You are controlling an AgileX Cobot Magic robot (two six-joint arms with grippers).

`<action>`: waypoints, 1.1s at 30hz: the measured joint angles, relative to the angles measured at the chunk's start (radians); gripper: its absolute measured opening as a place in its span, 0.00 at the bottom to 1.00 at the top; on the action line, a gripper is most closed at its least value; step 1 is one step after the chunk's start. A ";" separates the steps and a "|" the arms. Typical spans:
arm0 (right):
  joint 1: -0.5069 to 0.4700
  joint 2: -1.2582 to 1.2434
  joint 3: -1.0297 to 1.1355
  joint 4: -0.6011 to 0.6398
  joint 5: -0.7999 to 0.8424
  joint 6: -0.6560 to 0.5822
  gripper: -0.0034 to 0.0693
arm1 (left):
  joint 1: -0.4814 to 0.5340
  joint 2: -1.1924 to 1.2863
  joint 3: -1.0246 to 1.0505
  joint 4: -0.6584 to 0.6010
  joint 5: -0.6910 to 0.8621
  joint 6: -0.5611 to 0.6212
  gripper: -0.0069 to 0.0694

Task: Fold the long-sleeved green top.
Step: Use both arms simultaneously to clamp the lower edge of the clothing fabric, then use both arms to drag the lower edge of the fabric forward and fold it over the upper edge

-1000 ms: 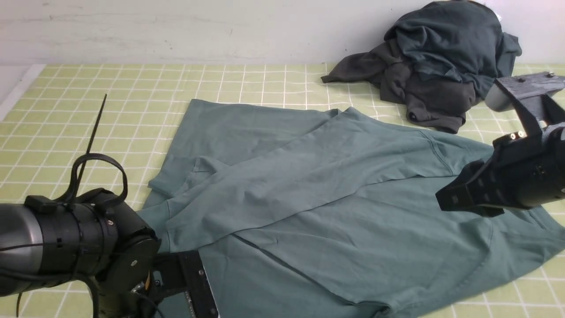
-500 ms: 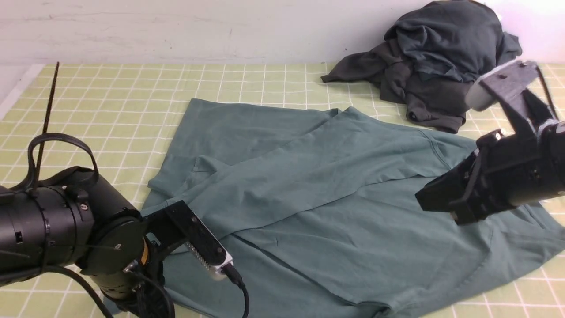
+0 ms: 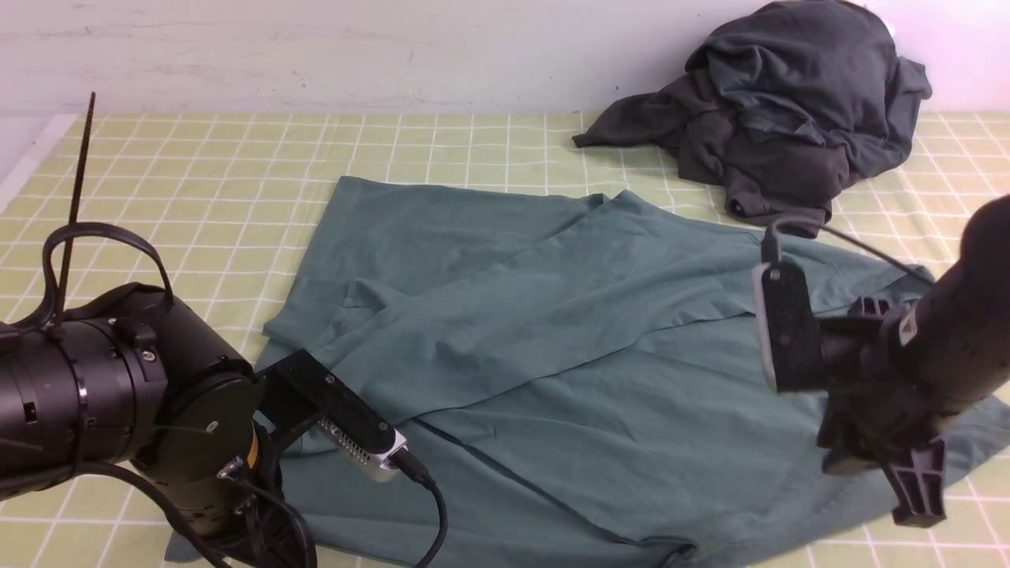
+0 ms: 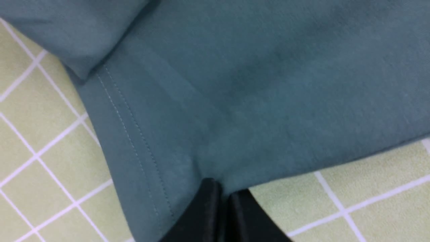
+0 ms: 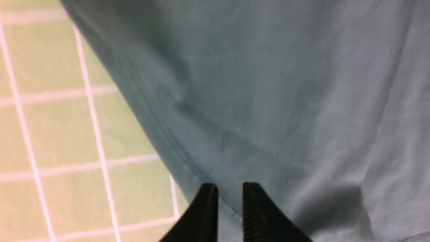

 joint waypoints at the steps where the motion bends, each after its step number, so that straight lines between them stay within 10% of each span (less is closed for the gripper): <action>1: 0.000 0.015 0.024 -0.054 -0.021 -0.003 0.35 | 0.000 0.000 0.000 -0.001 0.005 0.000 0.09; 11: 0.000 0.075 0.203 -0.268 -0.296 -0.008 0.49 | 0.000 0.000 0.000 -0.009 0.022 0.000 0.09; 17: 0.000 0.091 0.229 -0.318 -0.354 -0.002 0.32 | 0.000 0.000 0.000 -0.015 0.024 0.000 0.09; 22: 0.000 0.032 0.233 -0.310 -0.329 0.195 0.06 | 0.000 -0.020 0.000 -0.016 0.051 0.000 0.09; 33: -0.008 0.002 0.029 -0.440 -0.321 0.659 0.04 | 0.110 -0.043 -0.238 0.007 0.014 -0.027 0.09</action>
